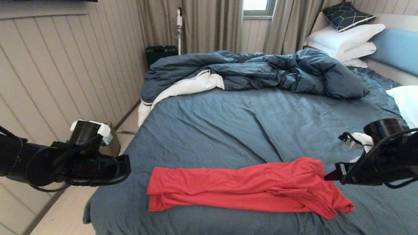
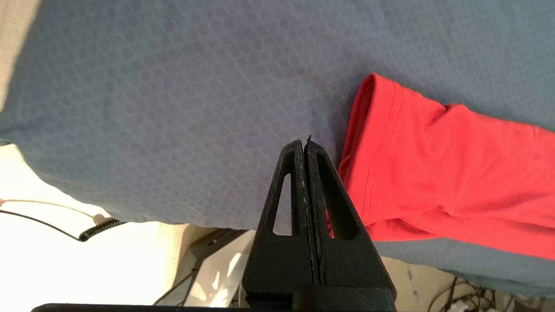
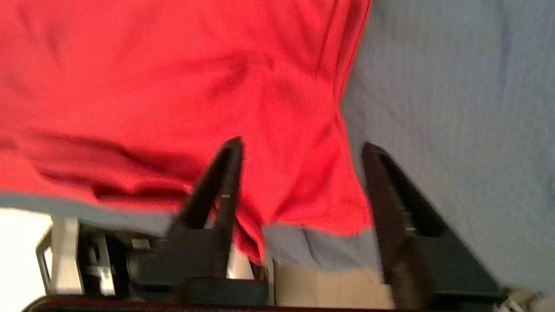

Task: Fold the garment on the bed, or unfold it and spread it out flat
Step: Fold the red T-shirt

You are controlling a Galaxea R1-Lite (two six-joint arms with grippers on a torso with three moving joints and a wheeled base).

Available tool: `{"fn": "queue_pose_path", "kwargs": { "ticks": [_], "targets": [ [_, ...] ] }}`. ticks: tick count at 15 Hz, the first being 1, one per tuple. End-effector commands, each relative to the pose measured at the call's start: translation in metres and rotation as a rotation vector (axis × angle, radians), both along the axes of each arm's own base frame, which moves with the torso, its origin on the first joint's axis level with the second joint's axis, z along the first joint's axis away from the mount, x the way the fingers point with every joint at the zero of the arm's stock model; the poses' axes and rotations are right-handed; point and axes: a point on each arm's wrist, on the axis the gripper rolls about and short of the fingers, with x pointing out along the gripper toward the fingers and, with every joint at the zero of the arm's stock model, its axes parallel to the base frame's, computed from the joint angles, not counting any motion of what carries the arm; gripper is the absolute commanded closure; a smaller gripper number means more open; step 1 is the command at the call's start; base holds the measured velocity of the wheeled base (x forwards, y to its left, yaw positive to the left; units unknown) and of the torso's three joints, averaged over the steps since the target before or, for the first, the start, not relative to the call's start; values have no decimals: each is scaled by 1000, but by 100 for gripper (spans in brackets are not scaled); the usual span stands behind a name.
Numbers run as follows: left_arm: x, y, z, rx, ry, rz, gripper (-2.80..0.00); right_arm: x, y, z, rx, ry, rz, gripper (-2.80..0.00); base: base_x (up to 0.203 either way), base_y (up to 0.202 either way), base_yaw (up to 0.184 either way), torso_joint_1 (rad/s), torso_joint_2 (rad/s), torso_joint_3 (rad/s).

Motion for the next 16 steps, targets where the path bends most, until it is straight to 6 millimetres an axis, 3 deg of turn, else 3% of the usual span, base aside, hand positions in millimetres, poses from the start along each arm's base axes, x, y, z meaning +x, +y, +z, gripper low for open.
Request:
{"fn": "queue_pose_path", "kwargs": {
  "ticks": [1, 5, 10, 16],
  "targets": [
    [1, -1, -5, 0, 15, -1, 0, 5, -2, -8, 2, 28, 3, -280, 0, 0, 0, 0, 0, 0],
    [1, -2, -5, 0, 16, -3, 0, 27, -3, -28, 18, 78, 11, -280, 0, 0, 0, 0, 0, 0],
    [2, -2, -7, 1, 22, -3, 0, 47, 3, -38, 28, 88, 28, -280, 0, 0, 0, 0, 0, 0],
    [2, -2, -8, 3, 27, -3, 0, 55, 29, -52, 40, 133, 88, -280, 0, 0, 0, 0, 0, 0]
  ]
}}
